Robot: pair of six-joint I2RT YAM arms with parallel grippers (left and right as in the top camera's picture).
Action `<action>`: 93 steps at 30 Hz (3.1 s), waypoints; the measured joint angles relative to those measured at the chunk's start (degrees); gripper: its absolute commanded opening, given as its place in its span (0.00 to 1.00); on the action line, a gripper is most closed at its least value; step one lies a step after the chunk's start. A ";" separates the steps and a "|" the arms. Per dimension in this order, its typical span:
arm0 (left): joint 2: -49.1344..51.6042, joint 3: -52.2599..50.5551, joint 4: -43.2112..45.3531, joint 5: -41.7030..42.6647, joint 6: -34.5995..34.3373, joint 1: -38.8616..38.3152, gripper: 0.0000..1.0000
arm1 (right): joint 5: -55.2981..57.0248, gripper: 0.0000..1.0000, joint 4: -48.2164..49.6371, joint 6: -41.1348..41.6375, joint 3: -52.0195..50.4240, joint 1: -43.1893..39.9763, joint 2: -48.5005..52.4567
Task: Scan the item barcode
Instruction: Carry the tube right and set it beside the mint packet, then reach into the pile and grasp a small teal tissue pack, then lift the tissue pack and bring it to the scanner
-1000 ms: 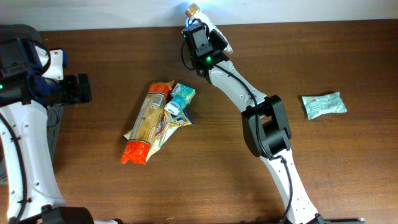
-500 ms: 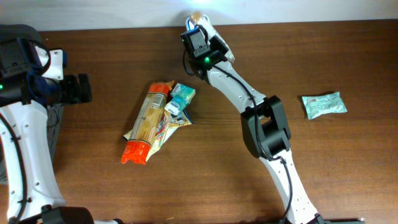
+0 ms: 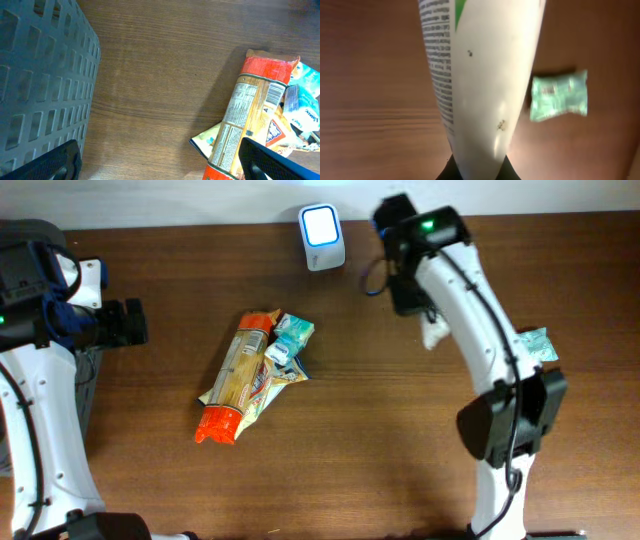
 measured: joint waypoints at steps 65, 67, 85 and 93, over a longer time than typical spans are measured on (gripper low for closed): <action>0.00 0.00 -0.02 0.00 0.00 0.00 0.99 | -48.57 0.04 29.55 -7.41 -13.27 0.85 12.31; 0.00 0.00 0.02 0.00 0.00 0.00 0.99 | -44.04 0.04 22.82 -9.62 -13.27 0.85 9.55; 0.00 0.00 0.00 0.00 0.00 0.00 0.99 | -50.07 0.04 18.03 -1.81 -13.42 -6.14 8.81; 0.00 0.00 -0.02 0.00 0.00 0.00 0.99 | -94.40 0.04 6.80 -13.00 -13.46 -17.77 8.81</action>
